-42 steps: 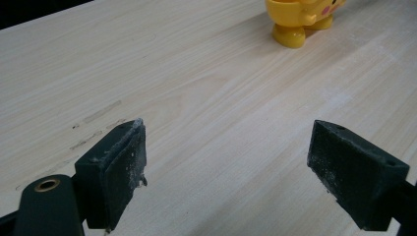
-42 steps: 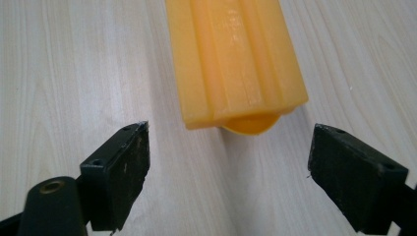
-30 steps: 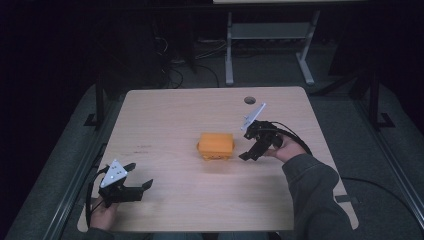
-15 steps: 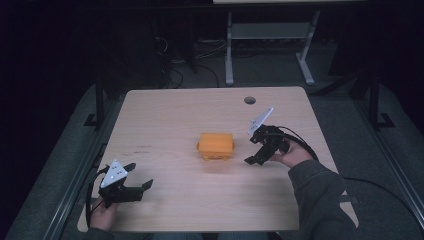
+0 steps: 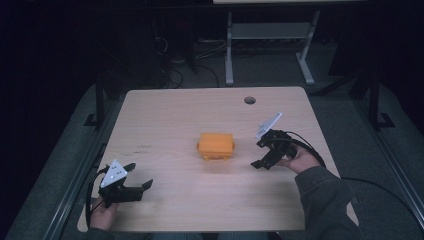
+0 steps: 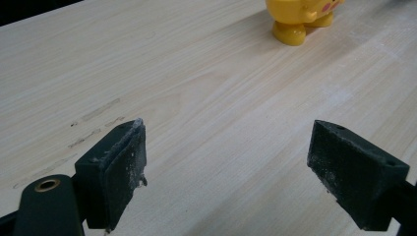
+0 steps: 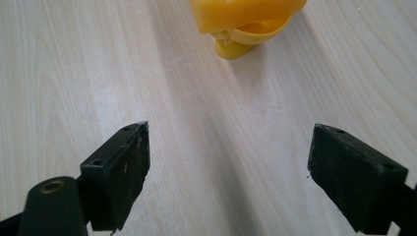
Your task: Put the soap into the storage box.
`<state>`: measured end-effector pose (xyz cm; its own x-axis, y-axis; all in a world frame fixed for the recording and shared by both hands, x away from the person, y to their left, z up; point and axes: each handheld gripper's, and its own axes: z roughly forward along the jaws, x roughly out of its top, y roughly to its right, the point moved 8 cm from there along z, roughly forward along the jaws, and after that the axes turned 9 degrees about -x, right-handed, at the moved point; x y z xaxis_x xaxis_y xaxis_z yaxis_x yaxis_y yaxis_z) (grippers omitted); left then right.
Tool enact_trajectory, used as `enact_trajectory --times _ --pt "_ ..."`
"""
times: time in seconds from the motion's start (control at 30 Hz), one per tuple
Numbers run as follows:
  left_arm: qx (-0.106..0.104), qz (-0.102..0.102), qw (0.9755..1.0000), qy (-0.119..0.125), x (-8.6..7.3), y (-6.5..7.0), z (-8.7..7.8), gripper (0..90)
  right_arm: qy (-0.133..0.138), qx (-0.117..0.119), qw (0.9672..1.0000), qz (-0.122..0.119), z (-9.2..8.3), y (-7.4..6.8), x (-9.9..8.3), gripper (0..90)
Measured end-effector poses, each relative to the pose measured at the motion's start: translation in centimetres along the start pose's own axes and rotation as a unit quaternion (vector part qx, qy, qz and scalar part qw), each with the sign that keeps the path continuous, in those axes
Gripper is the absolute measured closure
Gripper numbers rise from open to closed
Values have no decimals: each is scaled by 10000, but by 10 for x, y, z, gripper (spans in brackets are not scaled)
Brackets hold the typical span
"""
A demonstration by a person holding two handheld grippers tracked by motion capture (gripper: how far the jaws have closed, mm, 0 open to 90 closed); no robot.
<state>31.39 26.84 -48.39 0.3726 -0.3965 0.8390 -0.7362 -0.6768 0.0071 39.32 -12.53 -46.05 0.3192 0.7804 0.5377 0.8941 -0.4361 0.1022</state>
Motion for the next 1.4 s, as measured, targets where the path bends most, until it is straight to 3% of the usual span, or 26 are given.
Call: enact_trajectory --times 0.33,1.4 --pt "-8 -4 10000 -8 0 1 0 143 96 -22 9999 58 -6 -7 -12 156" --pt "-35 26 10000 -14 0 2 1 143 16 -198 9995 245 -10 -32 -59 156"
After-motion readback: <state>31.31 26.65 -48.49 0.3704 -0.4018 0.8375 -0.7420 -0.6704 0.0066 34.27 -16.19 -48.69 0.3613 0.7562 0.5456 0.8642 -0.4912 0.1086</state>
